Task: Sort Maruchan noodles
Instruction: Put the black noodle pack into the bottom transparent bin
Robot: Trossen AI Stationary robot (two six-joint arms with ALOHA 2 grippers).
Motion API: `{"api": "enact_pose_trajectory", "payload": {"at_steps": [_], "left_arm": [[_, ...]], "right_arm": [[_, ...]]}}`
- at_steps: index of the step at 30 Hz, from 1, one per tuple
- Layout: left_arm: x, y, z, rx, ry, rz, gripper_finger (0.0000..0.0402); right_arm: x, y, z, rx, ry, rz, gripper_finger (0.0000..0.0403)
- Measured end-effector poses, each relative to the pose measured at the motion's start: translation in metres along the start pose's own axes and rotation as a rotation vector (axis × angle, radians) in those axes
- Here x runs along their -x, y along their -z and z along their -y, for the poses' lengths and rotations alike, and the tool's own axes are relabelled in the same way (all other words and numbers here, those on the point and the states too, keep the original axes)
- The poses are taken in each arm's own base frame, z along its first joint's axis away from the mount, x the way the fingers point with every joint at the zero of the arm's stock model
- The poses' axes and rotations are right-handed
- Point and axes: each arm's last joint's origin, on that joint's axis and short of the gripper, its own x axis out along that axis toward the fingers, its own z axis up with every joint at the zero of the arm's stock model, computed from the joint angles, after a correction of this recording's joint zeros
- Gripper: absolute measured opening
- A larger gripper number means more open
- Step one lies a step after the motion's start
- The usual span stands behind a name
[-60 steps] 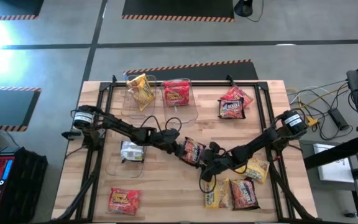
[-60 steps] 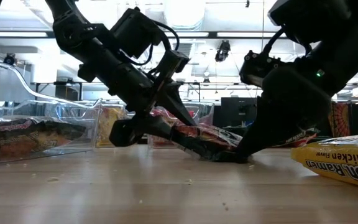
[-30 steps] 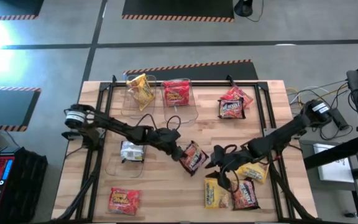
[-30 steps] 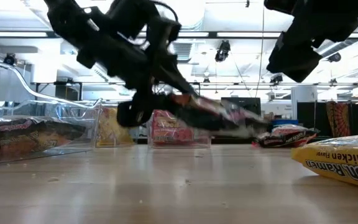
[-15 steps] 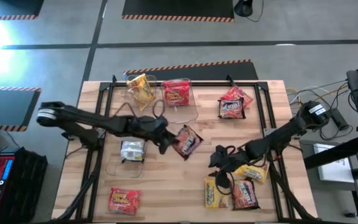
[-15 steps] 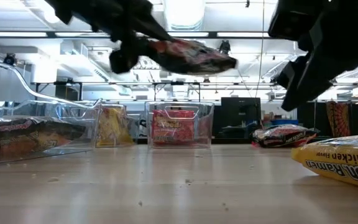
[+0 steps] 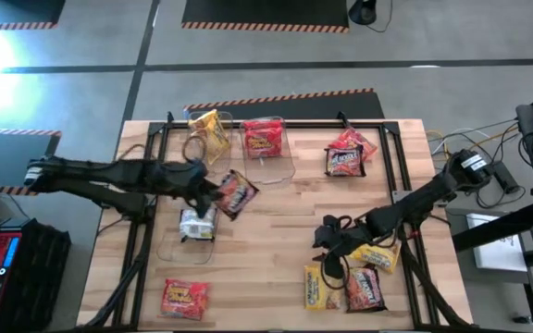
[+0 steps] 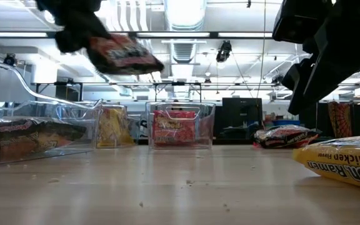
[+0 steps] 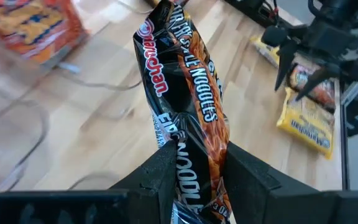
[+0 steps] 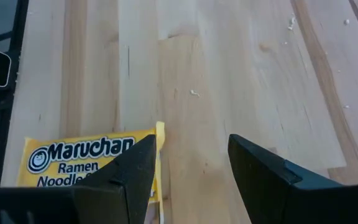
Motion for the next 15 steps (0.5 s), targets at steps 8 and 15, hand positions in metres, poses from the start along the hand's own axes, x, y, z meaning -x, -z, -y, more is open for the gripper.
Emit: {"api": "enact_pose_trajectory", "payload": {"at_steps": [8, 15], "left_arm": [[0.038, 0.02, -0.024, -0.026, -0.129, -0.083, 0.01], [0.045, 0.034, -0.033, -0.144, -0.162, -0.252, 0.01]], "right_arm": [[0.0, 0.0, 0.001, -0.001, 0.013, 0.008, 0.0192], [0.0, -0.001, 0.002, -0.015, 0.045, 0.03, 0.0192]]}}
